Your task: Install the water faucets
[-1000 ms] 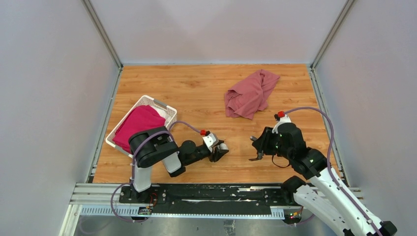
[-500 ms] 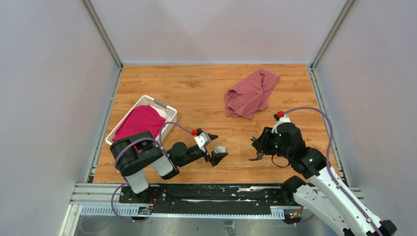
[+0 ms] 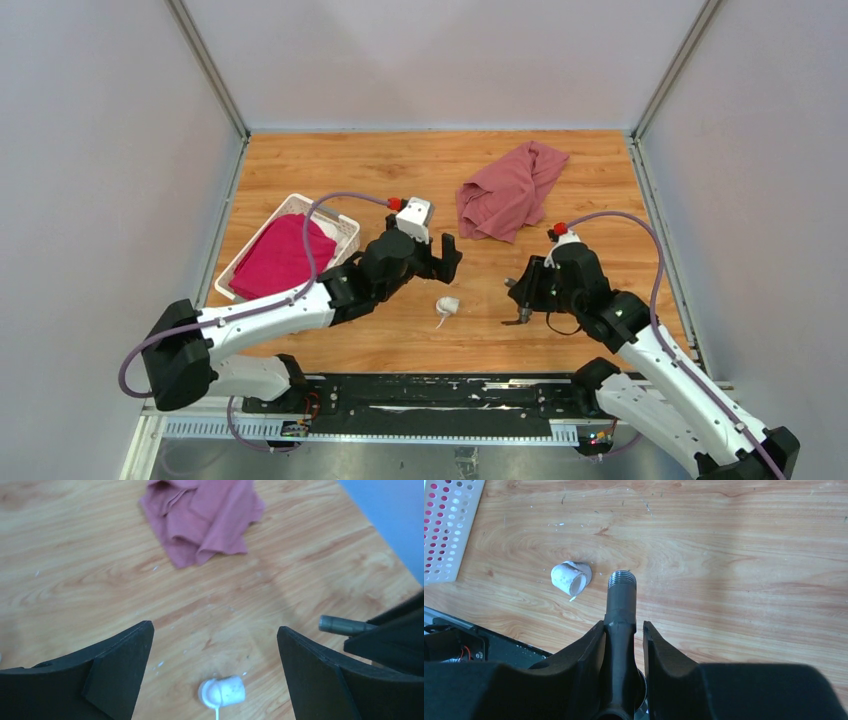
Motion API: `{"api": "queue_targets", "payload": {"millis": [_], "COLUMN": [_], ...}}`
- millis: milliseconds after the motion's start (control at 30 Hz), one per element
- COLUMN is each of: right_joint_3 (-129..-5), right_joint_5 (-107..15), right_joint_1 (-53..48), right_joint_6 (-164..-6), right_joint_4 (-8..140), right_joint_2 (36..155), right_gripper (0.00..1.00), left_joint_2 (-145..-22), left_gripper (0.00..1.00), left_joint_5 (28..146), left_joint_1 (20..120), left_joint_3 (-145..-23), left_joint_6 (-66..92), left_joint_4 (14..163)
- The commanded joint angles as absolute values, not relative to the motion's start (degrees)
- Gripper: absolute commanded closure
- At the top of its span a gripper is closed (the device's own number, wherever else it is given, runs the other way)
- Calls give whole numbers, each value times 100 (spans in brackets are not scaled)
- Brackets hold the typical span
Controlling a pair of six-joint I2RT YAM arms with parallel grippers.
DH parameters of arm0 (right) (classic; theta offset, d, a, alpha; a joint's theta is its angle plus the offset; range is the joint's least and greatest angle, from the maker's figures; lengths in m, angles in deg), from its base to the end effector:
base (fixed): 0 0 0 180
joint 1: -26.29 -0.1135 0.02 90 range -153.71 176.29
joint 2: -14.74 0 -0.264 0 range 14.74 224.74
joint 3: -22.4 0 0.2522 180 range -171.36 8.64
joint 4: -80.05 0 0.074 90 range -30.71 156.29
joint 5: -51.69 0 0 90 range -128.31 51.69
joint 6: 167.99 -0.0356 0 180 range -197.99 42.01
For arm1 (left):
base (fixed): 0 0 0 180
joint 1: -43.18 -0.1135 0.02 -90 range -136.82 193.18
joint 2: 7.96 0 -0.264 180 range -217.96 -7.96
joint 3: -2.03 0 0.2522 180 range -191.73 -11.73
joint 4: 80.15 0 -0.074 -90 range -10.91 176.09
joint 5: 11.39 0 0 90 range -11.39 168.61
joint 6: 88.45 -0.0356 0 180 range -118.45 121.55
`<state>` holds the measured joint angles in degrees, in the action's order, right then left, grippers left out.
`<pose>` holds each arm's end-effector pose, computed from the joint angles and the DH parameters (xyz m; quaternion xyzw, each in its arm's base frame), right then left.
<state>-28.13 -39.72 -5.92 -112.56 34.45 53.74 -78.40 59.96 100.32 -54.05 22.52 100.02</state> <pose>0.1288 0.0821 0.2687 0.0124 0.8831 0.2671 0.3855 0.1617 -0.2293 0.2733 0.1471 0.7710 -0.2827 0.5513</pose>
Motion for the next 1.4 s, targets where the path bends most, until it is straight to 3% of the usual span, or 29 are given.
{"api": "queue_targets", "payload": {"millis": [0, 267, 500, 733, 900, 1200, 1367], "right_joint_3": [-2871, -2865, -2812, -2833, -2793, -2643, -2643], "right_joint_5": [-4070, -4137, -4194, -4380, -4345, -4411, -4411], "right_joint_1": [-540, -537, -542, -544, -544, -540, -544], "right_joint_6": [-11302, -11261, -11140, -11097, -11095, -11131, -11122], "right_joint_4": [3844, 3948, 3984, 4098, 4071, 4041, 3950], "right_joint_2": [5544, 5667, 5689, 5786, 5614, 5475, 5396], "right_gripper": [100, 100, 100, 100, 100, 100, 100], "left_joint_2": [-8047, -7917, -8445, -9694, -9888, -10238, -10317], "left_gripper": [0, 0, 0, 0, 0, 8, 21], "left_joint_5": [4702, 6186, 6438, 7364, 7485, 7538, 7212], "left_joint_1": [10074, 10021, 10022, 10031, 10048, 10048, 10033], "left_joint_3": [-6119, -5652, -6375, -7084, -6969, -6945, -7123], "left_joint_6": [3756, 5676, 7558, 8583, 9197, 9575, 9657], "left_joint_4": [6486, 7178, 5682, 5162, 5085, 5459, 5383]}}
